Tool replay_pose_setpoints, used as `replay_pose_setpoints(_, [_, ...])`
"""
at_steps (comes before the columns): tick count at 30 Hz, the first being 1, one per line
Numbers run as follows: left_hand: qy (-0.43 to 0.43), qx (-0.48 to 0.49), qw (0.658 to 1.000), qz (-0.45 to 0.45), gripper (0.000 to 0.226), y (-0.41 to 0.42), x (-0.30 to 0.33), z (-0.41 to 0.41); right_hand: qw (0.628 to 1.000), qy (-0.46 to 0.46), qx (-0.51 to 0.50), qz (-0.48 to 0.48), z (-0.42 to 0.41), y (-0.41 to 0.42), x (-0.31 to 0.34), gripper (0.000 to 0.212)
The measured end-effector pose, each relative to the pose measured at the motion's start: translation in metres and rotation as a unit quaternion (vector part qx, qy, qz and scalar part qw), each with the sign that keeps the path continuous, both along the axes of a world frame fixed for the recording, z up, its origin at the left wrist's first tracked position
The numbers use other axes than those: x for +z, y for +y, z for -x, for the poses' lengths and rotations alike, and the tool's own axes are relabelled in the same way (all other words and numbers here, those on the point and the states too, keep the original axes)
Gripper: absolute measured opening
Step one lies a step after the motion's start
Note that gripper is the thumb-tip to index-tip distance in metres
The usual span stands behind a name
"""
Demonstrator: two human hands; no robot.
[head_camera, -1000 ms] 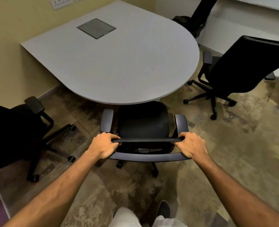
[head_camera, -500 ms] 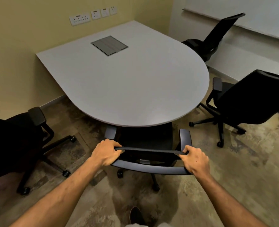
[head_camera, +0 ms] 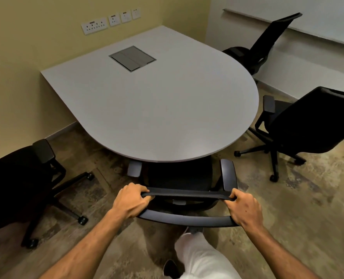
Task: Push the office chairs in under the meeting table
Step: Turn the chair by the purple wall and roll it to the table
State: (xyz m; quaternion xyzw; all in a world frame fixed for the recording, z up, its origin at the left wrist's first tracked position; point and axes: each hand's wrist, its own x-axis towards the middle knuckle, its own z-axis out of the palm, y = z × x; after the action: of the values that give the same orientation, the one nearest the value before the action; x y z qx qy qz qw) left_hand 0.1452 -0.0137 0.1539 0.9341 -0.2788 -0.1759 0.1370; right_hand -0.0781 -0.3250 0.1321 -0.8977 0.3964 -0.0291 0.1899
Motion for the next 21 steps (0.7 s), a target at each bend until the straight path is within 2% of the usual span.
replay_pose_setpoints(3, [-0.013, 0.000, 1.000, 0.009, 0.053, -0.002, 0.000, -0.014, 1.000, -0.018, -0.012, -0.008, -0.014, 0.000, -0.002, 0.030])
replay_pose_setpoints(8, [-0.006, 0.018, 1.000, -0.001, 0.035, -0.013, 0.000, -0.045, 0.999, -0.022, 0.000, -0.040, -0.058, -0.022, 0.000, 0.031])
replay_pose_setpoints(13, [0.008, 0.039, 0.999, 0.025, 0.036, -0.034, 0.003, -0.078, 0.999, -0.030, 0.015, -0.034, -0.111, -0.054, 0.010, 0.033])
replay_pose_setpoints(21, [0.003, 0.040, 0.999, 0.015, 0.031, -0.050, 0.005, -0.149, 0.996, -0.057, 0.049, -0.048, -0.188, -0.073, 0.016, 0.045])
